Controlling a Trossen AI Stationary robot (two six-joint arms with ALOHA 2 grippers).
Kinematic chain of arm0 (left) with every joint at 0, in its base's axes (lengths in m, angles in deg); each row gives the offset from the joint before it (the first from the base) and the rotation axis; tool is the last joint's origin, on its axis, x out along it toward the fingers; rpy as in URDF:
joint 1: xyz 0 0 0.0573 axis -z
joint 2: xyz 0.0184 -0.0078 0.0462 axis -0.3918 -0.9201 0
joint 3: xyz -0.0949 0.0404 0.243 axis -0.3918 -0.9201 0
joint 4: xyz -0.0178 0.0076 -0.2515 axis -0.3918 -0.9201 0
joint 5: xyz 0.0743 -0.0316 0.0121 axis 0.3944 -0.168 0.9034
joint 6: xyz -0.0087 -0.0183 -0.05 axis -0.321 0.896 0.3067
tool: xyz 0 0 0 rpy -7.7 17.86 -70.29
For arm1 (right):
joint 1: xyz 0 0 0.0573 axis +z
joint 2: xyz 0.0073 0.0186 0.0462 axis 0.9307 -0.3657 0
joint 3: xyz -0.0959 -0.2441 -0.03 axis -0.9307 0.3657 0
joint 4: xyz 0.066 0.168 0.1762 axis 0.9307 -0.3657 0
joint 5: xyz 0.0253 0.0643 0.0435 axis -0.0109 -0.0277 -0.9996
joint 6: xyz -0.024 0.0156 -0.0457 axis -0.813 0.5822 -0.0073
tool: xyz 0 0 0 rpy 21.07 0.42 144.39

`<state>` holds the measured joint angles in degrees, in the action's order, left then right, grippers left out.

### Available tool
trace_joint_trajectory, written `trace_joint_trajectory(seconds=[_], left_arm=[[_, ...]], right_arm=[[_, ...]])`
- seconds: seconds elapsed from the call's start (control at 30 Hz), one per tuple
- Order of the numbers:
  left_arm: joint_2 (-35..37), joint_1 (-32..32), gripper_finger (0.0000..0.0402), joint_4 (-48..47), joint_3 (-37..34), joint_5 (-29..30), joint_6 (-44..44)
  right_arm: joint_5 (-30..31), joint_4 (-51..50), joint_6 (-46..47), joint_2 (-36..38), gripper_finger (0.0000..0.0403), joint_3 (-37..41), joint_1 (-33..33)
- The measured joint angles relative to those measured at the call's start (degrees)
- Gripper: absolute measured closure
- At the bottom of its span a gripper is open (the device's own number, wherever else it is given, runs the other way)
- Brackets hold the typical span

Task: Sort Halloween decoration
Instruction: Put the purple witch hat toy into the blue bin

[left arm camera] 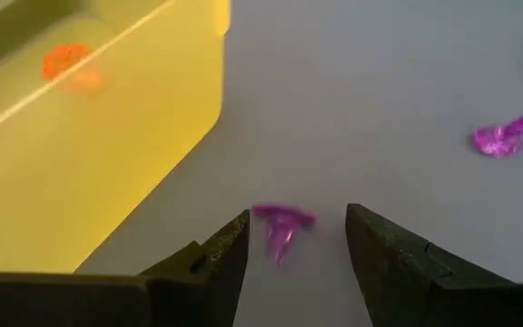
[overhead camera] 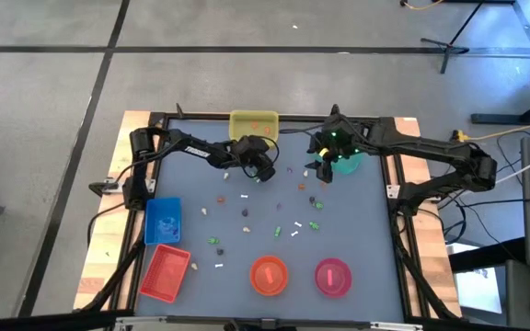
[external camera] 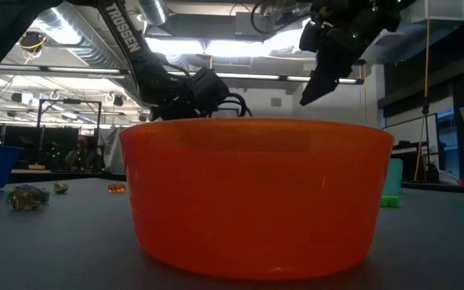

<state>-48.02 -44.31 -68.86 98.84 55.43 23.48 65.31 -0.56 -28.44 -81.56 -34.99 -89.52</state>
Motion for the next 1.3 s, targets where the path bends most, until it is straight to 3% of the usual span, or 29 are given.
trace_joint_trajectory(seconds=[0.37, 0.8, 1.3], left_arm=[[-0.2, 0.0, 0.0236, -0.6, 0.0, -0.1, 0.1], [-0.2, 0.0, 0.0299, -0.8, 0.0, 0.7, 0.1], [-0.2, 0.0, 0.0338, -0.9, 0.0, 0.8, 0.0]], right_arm=[[0.3, 0.0, 0.0, 0.0, 0.0157, 1.9, 0.0], [0.6, 0.1, 0.0, 0.0, 0.0157, 2.0, 0.0], [0.6, -0.1, 0.0, 0.0, 0.0157, 2.0, 0.0]])
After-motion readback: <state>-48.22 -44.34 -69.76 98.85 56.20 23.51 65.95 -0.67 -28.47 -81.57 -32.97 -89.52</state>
